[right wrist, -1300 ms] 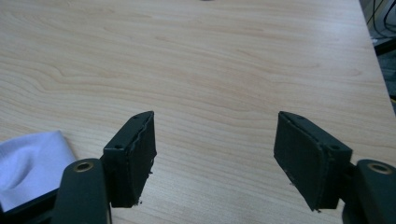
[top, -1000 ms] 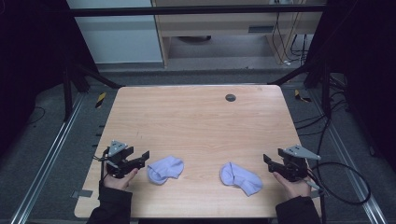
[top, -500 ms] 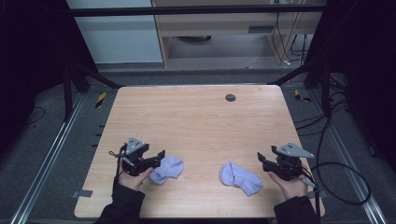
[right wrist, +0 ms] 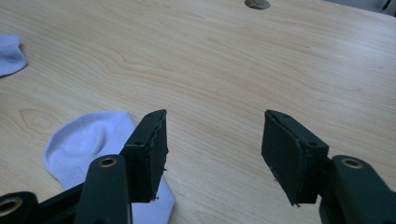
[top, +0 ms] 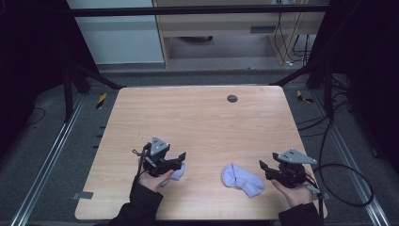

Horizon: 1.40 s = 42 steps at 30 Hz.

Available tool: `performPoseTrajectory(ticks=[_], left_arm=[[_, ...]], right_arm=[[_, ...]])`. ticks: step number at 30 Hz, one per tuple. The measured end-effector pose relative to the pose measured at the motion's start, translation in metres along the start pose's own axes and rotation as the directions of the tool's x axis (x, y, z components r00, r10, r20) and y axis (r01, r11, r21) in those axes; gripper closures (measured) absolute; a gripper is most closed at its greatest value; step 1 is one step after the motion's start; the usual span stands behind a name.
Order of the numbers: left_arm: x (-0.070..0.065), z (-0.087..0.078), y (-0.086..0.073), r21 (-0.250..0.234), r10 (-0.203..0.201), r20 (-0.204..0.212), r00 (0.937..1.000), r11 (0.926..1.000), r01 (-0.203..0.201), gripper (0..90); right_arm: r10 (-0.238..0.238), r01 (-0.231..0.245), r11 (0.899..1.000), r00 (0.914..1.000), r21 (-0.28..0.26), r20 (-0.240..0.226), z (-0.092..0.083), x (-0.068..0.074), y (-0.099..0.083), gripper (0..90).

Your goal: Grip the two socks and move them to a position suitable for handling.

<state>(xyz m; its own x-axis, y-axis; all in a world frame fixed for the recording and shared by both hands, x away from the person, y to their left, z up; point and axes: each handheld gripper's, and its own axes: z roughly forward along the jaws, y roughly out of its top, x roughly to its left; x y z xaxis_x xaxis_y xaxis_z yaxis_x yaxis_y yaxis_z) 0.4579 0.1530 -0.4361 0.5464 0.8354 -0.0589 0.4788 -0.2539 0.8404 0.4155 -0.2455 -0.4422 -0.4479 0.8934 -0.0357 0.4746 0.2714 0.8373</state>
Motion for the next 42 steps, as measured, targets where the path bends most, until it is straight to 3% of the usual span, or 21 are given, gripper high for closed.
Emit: performPoseTrajectory(ticks=[11, 22, 27, 35, 42], left_arm=[[-0.038, 0.02, 0.006, 0.022, 0.069, 0.043, 0.9967, 0.9973, -0.07, 31.1], [-0.062, 0.032, 0.004, 0.045, 0.103, 0.077, 0.9917, 0.9933, -0.106, 33.9], [-0.073, 0.038, 0.003, 0.053, 0.119, 0.096, 0.9883, 0.9909, -0.124, 36.5], [-0.096, 0.051, 0.0, 0.085, 0.14, 0.121, 0.9827, 0.9849, -0.151, 40.1], [-0.11, 0.061, -0.005, 0.114, 0.157, 0.116, 0.9807, 0.9787, -0.171, 43.4]], right_arm=[[-0.035, 0.037, 0.999, 0.9984, 0.04, -0.045, 0.002, 0.013, -0.011, 40.4], [-0.027, 0.032, 0.998, 0.9952, 0.057, -0.094, 0.003, 0.023, -0.02, 42.6], [-0.043, 0.055, 0.995, 0.9889, 0.081, -0.142, 0.005, 0.032, -0.026, 46.5], [-0.053, 0.072, 0.992, 0.9821, 0.104, -0.181, 0.005, 0.036, -0.034, 54.4], [-0.065, 0.095, 0.987, 0.9744, 0.13, -0.215, 0.007, 0.042, -0.041, 59.0]])
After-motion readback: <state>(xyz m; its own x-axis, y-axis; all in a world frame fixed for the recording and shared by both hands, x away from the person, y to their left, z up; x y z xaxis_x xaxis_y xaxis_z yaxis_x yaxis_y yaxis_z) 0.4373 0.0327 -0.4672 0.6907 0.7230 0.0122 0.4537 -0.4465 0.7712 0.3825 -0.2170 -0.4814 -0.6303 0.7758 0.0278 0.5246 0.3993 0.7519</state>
